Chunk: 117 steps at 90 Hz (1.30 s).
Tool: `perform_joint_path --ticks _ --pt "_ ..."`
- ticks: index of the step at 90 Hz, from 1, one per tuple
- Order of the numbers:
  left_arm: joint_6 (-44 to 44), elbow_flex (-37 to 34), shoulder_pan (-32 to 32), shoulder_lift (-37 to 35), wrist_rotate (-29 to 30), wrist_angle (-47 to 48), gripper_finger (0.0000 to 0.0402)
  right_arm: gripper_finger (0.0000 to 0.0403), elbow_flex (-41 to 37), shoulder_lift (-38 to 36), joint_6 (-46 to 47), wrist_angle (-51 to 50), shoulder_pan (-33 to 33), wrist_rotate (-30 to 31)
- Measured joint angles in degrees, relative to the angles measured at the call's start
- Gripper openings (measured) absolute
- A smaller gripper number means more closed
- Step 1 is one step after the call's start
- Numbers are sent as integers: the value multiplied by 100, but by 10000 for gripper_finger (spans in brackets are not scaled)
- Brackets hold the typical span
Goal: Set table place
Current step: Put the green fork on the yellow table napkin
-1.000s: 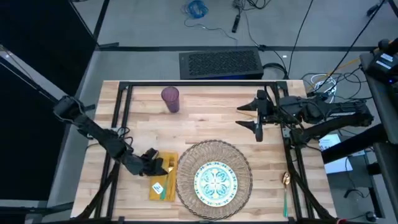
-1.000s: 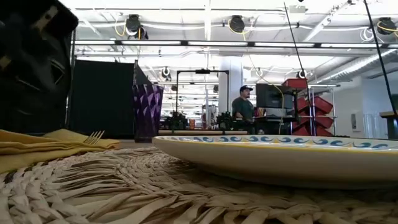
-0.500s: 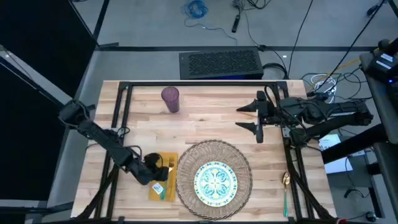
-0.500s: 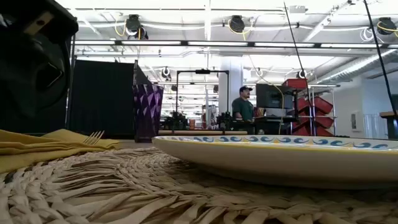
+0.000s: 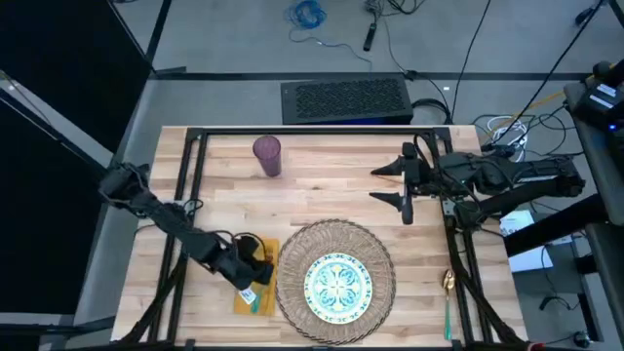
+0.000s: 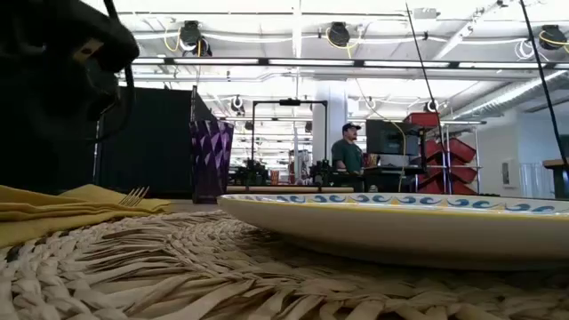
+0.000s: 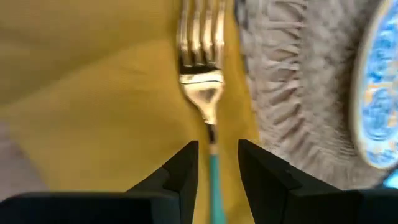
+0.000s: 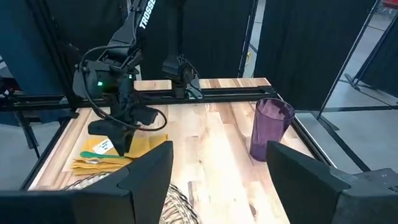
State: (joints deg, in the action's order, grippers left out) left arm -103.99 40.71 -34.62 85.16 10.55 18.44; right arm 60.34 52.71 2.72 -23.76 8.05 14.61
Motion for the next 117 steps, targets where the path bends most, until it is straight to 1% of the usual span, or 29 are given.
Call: perform_joint_path --ticks 22,35,48,59,68,79,83,101,117 --pt "90 72 49 81 -5 28 97 242 0 2 -11 -150 -2 -134" --pt "145 287 53 393 -43 28 97 242 0 2 -34 -150 0 -153" --pt "265 454 57 726 -243 14 97 242 0 2 -71 -182 -2 -238" --pt "407 536 78 841 -235 13 96 242 0 2 -86 -173 -2 -273" --pt "541 588 111 859 -209 164 77 242 0 2 -107 -166 -2 -282" --pt "811 616 208 861 -108 237 22 242 0 2 -107 -134 -2 -304" --pt "889 641 243 861 -105 227 10 242 0 2 -107 -134 -2 -304" --pt "1154 878 369 861 -158 301 3 242 0 2 -88 -137 -2 -304" --pt "1287 1268 379 861 -216 1188 1 242 0 2 -85 -137 -4 -304"
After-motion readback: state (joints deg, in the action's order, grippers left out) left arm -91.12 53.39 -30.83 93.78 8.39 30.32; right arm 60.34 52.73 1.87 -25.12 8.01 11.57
